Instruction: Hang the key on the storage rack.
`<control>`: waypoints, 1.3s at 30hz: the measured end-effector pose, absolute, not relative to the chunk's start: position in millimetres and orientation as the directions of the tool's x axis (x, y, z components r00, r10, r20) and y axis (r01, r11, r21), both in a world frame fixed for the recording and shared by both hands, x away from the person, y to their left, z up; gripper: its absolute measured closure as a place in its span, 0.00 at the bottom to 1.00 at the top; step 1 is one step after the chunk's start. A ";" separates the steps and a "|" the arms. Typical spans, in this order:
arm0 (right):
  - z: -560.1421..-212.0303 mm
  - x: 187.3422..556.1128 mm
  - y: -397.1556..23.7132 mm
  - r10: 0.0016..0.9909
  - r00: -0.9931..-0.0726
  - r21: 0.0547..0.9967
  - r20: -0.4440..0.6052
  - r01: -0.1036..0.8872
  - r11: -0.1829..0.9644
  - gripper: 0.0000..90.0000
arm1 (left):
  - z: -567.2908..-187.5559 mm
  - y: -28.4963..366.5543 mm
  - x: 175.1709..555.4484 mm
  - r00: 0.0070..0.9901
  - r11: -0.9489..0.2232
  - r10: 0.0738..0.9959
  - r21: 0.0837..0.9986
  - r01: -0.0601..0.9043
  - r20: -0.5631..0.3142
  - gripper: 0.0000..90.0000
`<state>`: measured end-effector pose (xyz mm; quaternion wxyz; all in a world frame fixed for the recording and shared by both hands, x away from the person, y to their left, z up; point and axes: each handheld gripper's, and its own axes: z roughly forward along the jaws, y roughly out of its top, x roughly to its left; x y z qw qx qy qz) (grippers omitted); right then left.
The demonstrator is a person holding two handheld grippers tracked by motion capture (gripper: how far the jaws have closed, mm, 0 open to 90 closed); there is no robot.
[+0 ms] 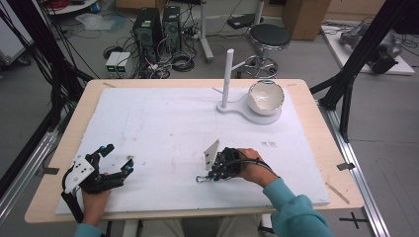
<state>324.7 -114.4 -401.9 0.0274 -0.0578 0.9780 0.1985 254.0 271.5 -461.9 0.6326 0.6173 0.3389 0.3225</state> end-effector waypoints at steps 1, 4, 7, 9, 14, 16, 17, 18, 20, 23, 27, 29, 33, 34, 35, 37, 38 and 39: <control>-402.2 325.6 -114.4 -0.104 -0.992 0.389 -0.070 -0.123 0.913 0.98 | -461.9 271.5 254.0 0.562 0.031 0.827 0.999 0.011 -0.032 0.13; -401.7 326.3 -114.4 -0.090 -0.994 0.392 -0.056 -0.105 0.914 0.99 | -461.8 271.7 254.1 0.562 0.029 0.826 1.000 0.010 -0.029 0.13; -400.2 328.6 -115.0 -0.079 -0.996 0.404 -0.039 -0.088 0.910 0.99 | -461.9 271.7 254.1 0.562 0.030 0.827 0.999 0.011 -0.031 0.13; -397.6 330.3 -115.9 -0.072 -0.997 0.421 -0.030 -0.078 0.904 0.99 | -461.9 271.8 254.3 0.562 0.031 0.827 0.999 0.012 -0.033 0.13; -384.2 338.6 -122.1 -0.030 -1.000 0.512 0.005 -0.023 0.859 0.99 | -461.9 271.9 254.3 0.561 0.030 0.827 0.999 0.011 -0.031 0.13; -376.5 341.8 -125.0 -0.001 -1.000 0.538 0.017 0.008 0.843 0.99 | -461.9 271.9 254.2 0.562 0.031 0.827 0.999 0.013 -0.033 0.13; -372.6 344.3 -126.4 0.006 -1.000 0.556 0.013 0.013 0.831 0.99 | -461.9 271.9 254.3 0.562 0.032 0.827 0.999 0.012 -0.034 0.13; -368.4 346.6 -127.9 0.019 -1.000 0.568 0.018 0.026 0.822 0.99 | -461.9 272.0 254.3 0.562 0.031 0.827 0.999 0.012 -0.033 0.13; -359.4 351.7 -131.5 0.051 -0.999 0.588 0.021 0.053 0.807 0.99 | -461.9 272.0 254.3 0.560 0.034 0.828 0.999 0.014 -0.036 0.13; -344.4 360.5 -138.8 0.099 -0.995 0.627 0.033 0.098 0.773 0.99 | -461.9 272.0 254.3 0.560 0.034 0.828 0.999 0.014 -0.036 0.13; -323.1 373.7 -150.1 0.159 -0.986 0.688 0.051 0.150 0.710 0.99 | -461.9 271.9 254.3 0.562 0.032 0.827 0.999 0.012 -0.034 0.13; -310.4 381.7 -155.9 0.191 -0.979 0.716 0.068 0.182 0.674 0.99 | -461.9 271.9 254.3 0.562 0.033 0.826 0.999 0.012 -0.034 0.13; -290.0 395.3 -165.0 0.242 -0.968 0.754 0.064 0.206 0.624 0.99 | -461.9 271.9 254.2 0.563 0.033 0.826 0.999 0.011 -0.034 0.13; -284.7 399.2 -167.8 0.253 -0.965 0.761 0.067 0.213 0.613 0.99 | -461.9 271.9 254.1 0.562 0.034 0.827 0.999 0.012 -0.035 0.13; -279.4 402.9 -170.4 0.265 -0.962 0.766 0.068 0.220 0.604 0.99 | -461.9 272.0 254.2 0.562 0.032 0.826 0.999 0.012 -0.033 0.13; -270.3 411.5 -175.4 0.285 -0.957 0.774 0.053 0.219 0.593 0.99 | -461.9 271.9 254.1 0.563 0.030 0.826 1.000 0.009 -0.030 0.13; -266.2 415.0 -177.5 0.298 -0.953 0.773 0.060 0.233 0.590 0.99 | -461.9 271.7 254.0 0.563 0.030 0.826 0.999 0.010 -0.030 0.13; -262.6 418.7 -179.7 0.314 -0.948 0.771 0.058 0.242 0.589 0.99 | -461.9 271.7 254.0 0.563 0.030 0.826 0.999 0.009 -0.030 0.13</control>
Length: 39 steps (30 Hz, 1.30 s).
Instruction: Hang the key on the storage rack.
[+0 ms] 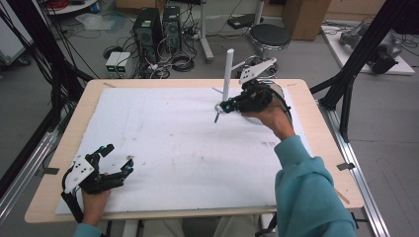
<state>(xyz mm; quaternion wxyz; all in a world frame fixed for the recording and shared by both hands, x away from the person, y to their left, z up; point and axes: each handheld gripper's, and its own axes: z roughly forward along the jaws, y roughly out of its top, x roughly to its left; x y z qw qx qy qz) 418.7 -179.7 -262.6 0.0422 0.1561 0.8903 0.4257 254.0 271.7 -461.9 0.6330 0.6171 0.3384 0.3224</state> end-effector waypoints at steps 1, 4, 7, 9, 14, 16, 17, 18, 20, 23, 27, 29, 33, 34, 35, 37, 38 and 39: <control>-259.5 422.8 -182.1 0.323 -0.945 0.772 0.053 0.244 0.586 0.99 | -461.9 271.9 254.1 0.563 0.029 0.826 1.000 0.010 -0.030 0.13; -251.9 434.4 -188.7 0.355 -0.933 0.770 0.058 0.268 0.579 0.99 | -461.9 271.9 254.1 0.563 0.030 0.826 1.000 0.009 -0.030 0.13; -246.8 444.5 -194.8 0.373 -0.926 0.783 0.063 0.278 0.556 0.99 | -461.9 271.9 254.2 0.562 0.032 0.826 0.999 0.011 -0.032 0.13; -244.9 450.4 -197.7 0.384 -0.920 0.788 0.073 0.289 0.544 0.99 | -461.9 271.9 254.3 0.562 0.032 0.826 0.999 0.011 -0.033 0.13; -242.0 465.6 -198.6 0.402 -0.912 0.790 0.082 0.305 0.532 0.99 | -461.9 271.9 254.2 0.562 0.031 0.827 0.999 0.012 -0.032 0.13; -243.3 472.3 -197.1 0.402 -0.912 0.791 0.081 0.304 0.531 0.99 | -461.9 271.9 254.2 0.562 0.032 0.827 0.999 0.012 -0.033 0.13; -243.9 474.2 -196.6 0.406 -0.910 0.791 0.083 0.308 0.529 0.99 | -461.9 271.9 254.2 0.562 0.031 0.827 0.999 0.012 -0.033 0.13; -244.8 477.0 -195.9 0.408 -0.909 0.790 0.085 0.311 0.528 0.99 | -461.9 271.9 254.2 0.563 0.032 0.826 0.999 0.012 -0.033 0.13; -246.6 482.1 -194.3 0.412 -0.907 0.783 0.083 0.315 0.536 0.99 | -461.9 271.9 254.4 0.562 0.034 0.826 0.999 0.011 -0.034 0.13; -247.6 488.0 -192.8 0.418 -0.905 0.783 0.082 0.318 0.535 0.99 | -461.9 271.8 254.5 0.562 0.035 0.827 0.999 0.011 -0.035 0.13; -253.4 495.1 -193.8 0.436 -0.896 0.776 0.085 0.334 0.535 0.99 | -461.9 271.9 254.3 0.562 0.033 0.826 0.999 0.012 -0.034 0.13; -256.0 498.0 -195.2 0.442 -0.892 0.772 0.096 0.347 0.533 0.99 | -461.9 271.9 254.4 0.562 0.033 0.826 0.999 0.011 -0.034 0.13; -260.5 503.3 -197.6 0.456 -0.884 0.764 0.105 0.365 0.531 0.99 | -461.9 272.0 254.4 0.561 0.032 0.827 0.999 0.011 -0.033 0.13; -261.9 504.5 -197.8 0.459 -0.882 0.761 0.107 0.370 0.533 0.99 | -462.0 271.9 254.3 0.561 0.035 0.827 0.999 0.013 -0.036 0.13; -263.0 505.3 -198.0 0.464 -0.879 0.753 0.108 0.378 0.539 0.99 | -462.0 271.9 254.3 0.561 0.035 0.827 0.999 0.013 -0.036 0.13; -265.4 507.3 -198.3 0.469 -0.876 0.749 0.113 0.385 0.540 0.99 | -461.9 272.0 254.4 0.561 0.032 0.827 0.999 0.012 -0.034 0.13; -266.1 508.3 -198.7 0.473 -0.874 0.746 0.111 0.387 0.542 0.99 | -461.9 271.9 254.4 0.563 0.033 0.826 0.999 0.011 -0.034 0.13; -266.8 508.7 -198.8 0.475 -0.873 0.742 0.116 0.394 0.543 0.99 | -461.9 271.8 254.3 0.562 0.034 0.826 0.999 0.012 -0.035 0.14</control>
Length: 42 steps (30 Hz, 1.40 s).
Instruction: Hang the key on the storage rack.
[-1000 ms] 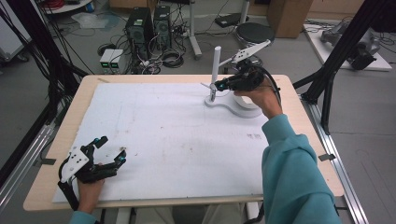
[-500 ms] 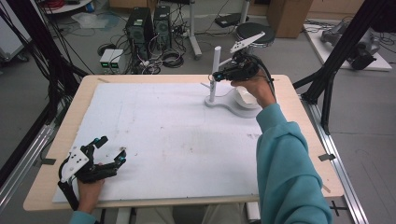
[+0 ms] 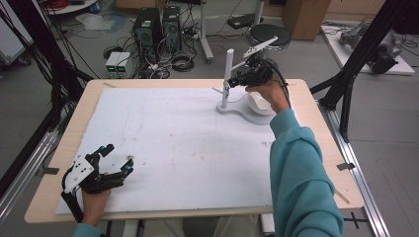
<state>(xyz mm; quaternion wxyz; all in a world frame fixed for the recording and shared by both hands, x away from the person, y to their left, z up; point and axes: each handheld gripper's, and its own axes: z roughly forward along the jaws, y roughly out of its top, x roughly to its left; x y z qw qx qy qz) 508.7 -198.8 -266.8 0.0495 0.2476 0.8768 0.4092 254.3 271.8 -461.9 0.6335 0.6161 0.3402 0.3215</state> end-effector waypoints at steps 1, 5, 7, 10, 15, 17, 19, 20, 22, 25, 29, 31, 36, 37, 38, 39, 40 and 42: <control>-267.6 509.8 -198.9 0.479 -0.871 0.741 0.110 0.393 0.545 0.99 | -461.9 271.9 254.4 0.562 0.034 0.826 0.999 0.012 -0.035 0.13; -270.9 512.4 -198.1 0.485 -0.868 0.731 0.103 0.397 0.556 0.99 | -461.9 271.9 254.4 0.562 0.033 0.826 0.999 0.011 -0.034 0.13; -272.4 512.7 -196.3 0.486 -0.868 0.718 0.102 0.402 0.568 0.99 | -462.0 271.9 254.3 0.561 0.035 0.827 0.999 0.013 -0.036 0.14; -273.6 514.2 -195.7 0.490 -0.867 0.716 0.094 0.401 0.571 0.99 | -461.9 271.9 254.3 0.562 0.032 0.827 0.999 0.012 -0.033 0.13; -275.9 516.8 -196.1 0.497 -0.863 0.714 0.088 0.402 0.573 0.99 | -461.9 271.9 254.4 0.562 0.033 0.826 0.999 0.012 -0.034 0.13; -276.7 517.7 -196.6 0.501 -0.861 0.711 0.091 0.408 0.572 0.99 | -461.9 271.9 254.4 0.562 0.033 0.826 0.999 0.011 -0.033 0.13; -277.5 518.9 -197.3 0.500 -0.861 0.713 0.094 0.409 0.570 0.99 | -461.9 271.8 254.2 0.562 0.032 0.826 0.999 0.012 -0.034 0.13; -277.9 519.3 -197.4 0.501 -0.861 0.712 0.090 0.407 0.572 0.99 | -461.9 271.8 254.3 0.562 0.033 0.826 0.999 0.011 -0.034 0.13; -278.7 520.0 -197.8 0.507 -0.857 0.708 0.091 0.414 0.572 0.99 | -461.9 271.9 254.2 0.562 0.032 0.826 0.999 0.012 -0.034 0.13; -279.8 521.2 -198.3 0.510 -0.855 0.708 0.094 0.418 0.570 0.99 | -461.8 271.9 254.2 0.562 0.032 0.827 0.999 0.013 -0.033 0.13; -282.1 523.5 -197.6 0.513 -0.854 0.705 0.086 0.416 0.574 0.99 | -461.9 271.8 254.3 0.562 0.033 0.826 0.999 0.011 -0.034 0.13; -282.7 524.3 -197.6 0.517 -0.852 0.705 0.086 0.419 0.572 0.99 | -462.0 271.7 254.4 0.562 0.034 0.826 0.999 0.010 -0.034 0.13; -283.0 525.2 -198.0 0.520 -0.850 0.708 0.086 0.419 0.569 0.99 | -462.0 271.7 254.4 0.562 0.035 0.826 0.999 0.010 -0.034 0.13; -283.4 525.9 -198.5 0.518 -0.851 0.708 0.083 0.416 0.570 0.99 | -462.0 271.7 254.4 0.562 0.035 0.826 0.999 0.010 -0.034 0.13; -283.8 526.3 -198.5 0.518 -0.852 0.709 0.079 0.413 0.572 0.99 | -461.9 271.8 254.3 0.562 0.033 0.826 0.999 0.011 -0.034 0.14; -284.1 526.4 -198.5 0.520 -0.850 0.707 0.080 0.416 0.572 0.99 | -461.9 271.8 254.3 0.562 0.033 0.826 0.999 0.011 -0.034 0.13; -284.3 526.1 -198.1 0.524 -0.847 0.705 0.090 0.426 0.567 0.99 | -461.9 271.8 254.3 0.562 0.033 0.826 0.999 0.011 -0.034 0.13; -284.9 526.9 -197.9 0.525 -0.847 0.703 0.083 0.423 0.572 0.99 | -461.9 271.7 254.3 0.562 0.033 0.826 0.999 0.011 -0.034 0.13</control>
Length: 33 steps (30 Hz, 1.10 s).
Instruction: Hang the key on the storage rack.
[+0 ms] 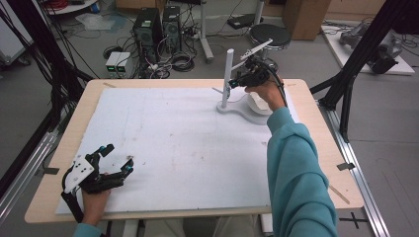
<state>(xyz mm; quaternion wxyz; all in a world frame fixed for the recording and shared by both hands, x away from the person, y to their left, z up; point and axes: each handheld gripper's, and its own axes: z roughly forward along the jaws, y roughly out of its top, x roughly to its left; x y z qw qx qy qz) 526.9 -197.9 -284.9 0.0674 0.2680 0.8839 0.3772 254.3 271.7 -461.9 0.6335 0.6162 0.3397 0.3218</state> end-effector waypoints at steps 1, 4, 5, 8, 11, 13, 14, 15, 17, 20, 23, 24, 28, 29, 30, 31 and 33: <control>-285.2 527.1 -197.9 0.526 -0.846 0.703 0.084 0.424 0.571 0.99 | -461.9 271.8 254.3 0.562 0.033 0.826 0.999 0.011 -0.034 0.13; -286.6 529.2 -199.3 0.527 -0.846 0.704 0.079 0.422 0.572 0.99 | -461.9 271.8 254.3 0.562 0.033 0.826 0.999 0.011 -0.034 0.13; -286.9 529.2 -199.4 0.534 -0.841 0.702 0.088 0.432 0.566 0.99 | -461.9 271.9 254.4 0.562 0.033 0.826 0.999 0.011 -0.033 0.13; -288.0 531.1 -201.1 0.538 -0.839 0.703 0.085 0.433 0.564 0.99 | -461.8 271.9 254.2 0.562 0.032 0.826 0.999 0.013 -0.034 0.13; -289.5 532.3 -201.8 0.545 -0.834 0.700 0.086 0.440 0.562 0.98 | -461.9 272.0 254.3 0.562 0.032 0.826 0.999 0.013 -0.034 0.13; -290.4 533.0 -201.9 0.549 -0.831 0.699 0.088 0.444 0.560 0.98 | -461.9 272.0 254.4 0.563 0.032 0.826 0.999 0.012 -0.033 0.13; -290.9 533.6 -202.1 0.547 -0.832 0.702 0.093 0.444 0.556 0.97 | -461.9 272.0 254.4 0.563 0.032 0.826 0.999 0.012 -0.033 0.13; -291.1 533.8 -202.1 0.548 -0.831 0.704 0.092 0.444 0.555 0.97 | -461.9 272.0 254.4 0.562 0.032 0.826 0.999 0.012 -0.034 0.13; -290.5 533.4 -202.1 0.561 -0.823 0.705 0.087 0.449 0.549 0.95 | -461.8 272.0 254.4 0.563 0.032 0.826 0.999 0.013 -0.033 0.13; -288.4 532.3 -203.6 0.572 -0.815 0.719 0.096 0.454 0.526 0.90 | -461.8 272.0 254.3 0.563 0.031 0.826 0.999 0.013 -0.033 0.13; -286.9 530.8 -204.3 0.571 -0.816 0.723 0.090 0.448 0.526 0.87 | -461.9 271.9 254.4 0.562 0.032 0.826 0.999 0.012 -0.033 0.13; -285.4 529.1 -204.4 0.573 -0.814 0.724 0.096 0.452 0.521 0.84 | -462.0 271.8 254.6 0.563 0.034 0.826 0.999 0.010 -0.034 0.13; -275.5 519.9 -204.6 0.583 -0.809 0.748 0.076 0.433 0.503 0.61 | -461.9 271.7 254.3 0.562 0.034 0.827 0.999 0.012 -0.035 0.13; -272.6 516.8 -203.9 0.592 -0.804 0.756 0.060 0.423 0.499 0.50 | -461.9 271.7 254.3 0.561 0.032 0.827 0.999 0.010 -0.032 0.13; -268.7 512.6 -202.9 0.603 -0.797 0.763 0.039 0.414 0.497 0.37 | -461.9 271.5 254.3 0.561 0.032 0.827 0.999 0.011 -0.033 0.13; -266.6 510.0 -201.9 0.616 -0.787 0.766 0.017 0.406 0.499 0.23 | -461.9 271.5 254.3 0.561 0.033 0.827 0.999 0.012 -0.034 0.13; -261.6 502.0 -199.8 0.655 -0.754 0.774 -0.042 0.390 0.499 0.05 | -461.9 271.6 254.2 0.561 0.033 0.827 0.999 0.012 -0.034 0.13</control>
